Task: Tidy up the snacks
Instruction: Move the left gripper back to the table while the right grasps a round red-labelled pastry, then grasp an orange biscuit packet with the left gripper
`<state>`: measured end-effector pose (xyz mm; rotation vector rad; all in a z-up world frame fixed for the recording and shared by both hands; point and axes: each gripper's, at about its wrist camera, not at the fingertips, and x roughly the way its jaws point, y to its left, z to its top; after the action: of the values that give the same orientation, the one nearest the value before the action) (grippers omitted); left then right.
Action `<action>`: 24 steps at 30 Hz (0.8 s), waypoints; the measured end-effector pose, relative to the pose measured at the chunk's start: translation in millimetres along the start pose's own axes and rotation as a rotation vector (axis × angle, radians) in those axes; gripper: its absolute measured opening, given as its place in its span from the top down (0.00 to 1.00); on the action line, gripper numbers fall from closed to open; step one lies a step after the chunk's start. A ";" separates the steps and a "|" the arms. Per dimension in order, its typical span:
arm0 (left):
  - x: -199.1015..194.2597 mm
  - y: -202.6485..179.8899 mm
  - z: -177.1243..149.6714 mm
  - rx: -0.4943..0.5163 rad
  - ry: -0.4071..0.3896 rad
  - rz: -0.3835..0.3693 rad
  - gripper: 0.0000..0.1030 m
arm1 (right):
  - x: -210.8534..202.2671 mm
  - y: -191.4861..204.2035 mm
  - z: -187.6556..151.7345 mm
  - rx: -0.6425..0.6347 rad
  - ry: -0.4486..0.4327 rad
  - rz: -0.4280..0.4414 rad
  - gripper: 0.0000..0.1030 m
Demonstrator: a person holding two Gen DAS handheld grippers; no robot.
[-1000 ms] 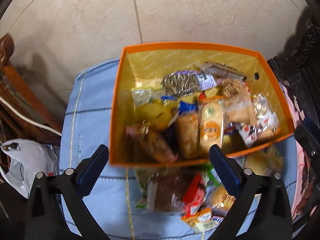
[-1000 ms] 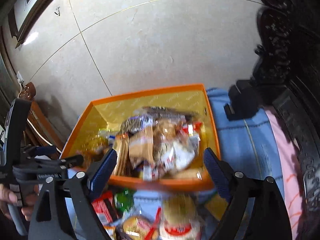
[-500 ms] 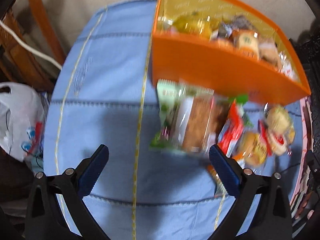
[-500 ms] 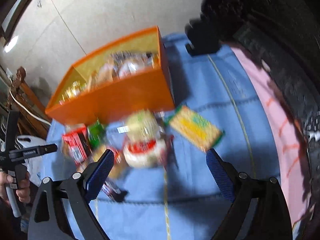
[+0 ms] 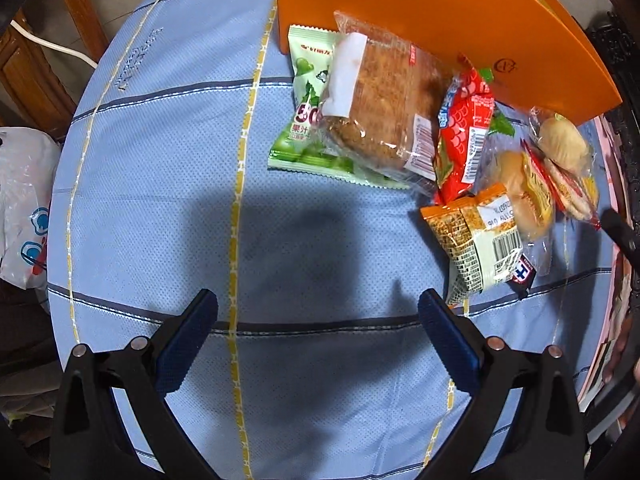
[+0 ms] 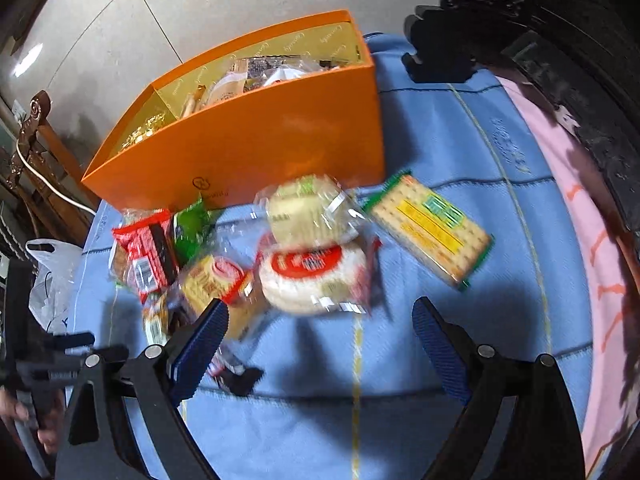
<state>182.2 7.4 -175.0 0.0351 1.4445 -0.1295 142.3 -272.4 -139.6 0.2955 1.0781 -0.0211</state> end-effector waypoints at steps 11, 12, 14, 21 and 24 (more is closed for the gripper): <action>-1.3 -18.3 8.3 0.027 0.004 0.005 0.05 | 61.5 11.1 17.0 -0.040 0.125 -0.133 0.28; -1.0 -21.8 7.6 0.034 0.007 0.001 0.05 | 57.5 11.6 15.7 -0.057 0.122 -0.147 0.28; 0.7 -31.8 6.9 0.045 0.012 -0.004 0.05 | 44.5 5.4 10.1 -0.052 0.112 -0.134 0.29; 2.5 -68.5 14.5 0.055 0.021 -0.037 0.05 | -10.3 -27.8 -18.2 0.004 0.058 -0.086 0.30; 4.9 -80.6 21.6 0.003 0.031 -0.053 0.05 | -22.6 -33.7 -29.8 0.002 0.062 -0.072 0.30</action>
<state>195.2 -75.1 -172.7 0.0014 1.4768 -0.1758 100.4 -300.2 -140.6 0.2603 1.1505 -0.0782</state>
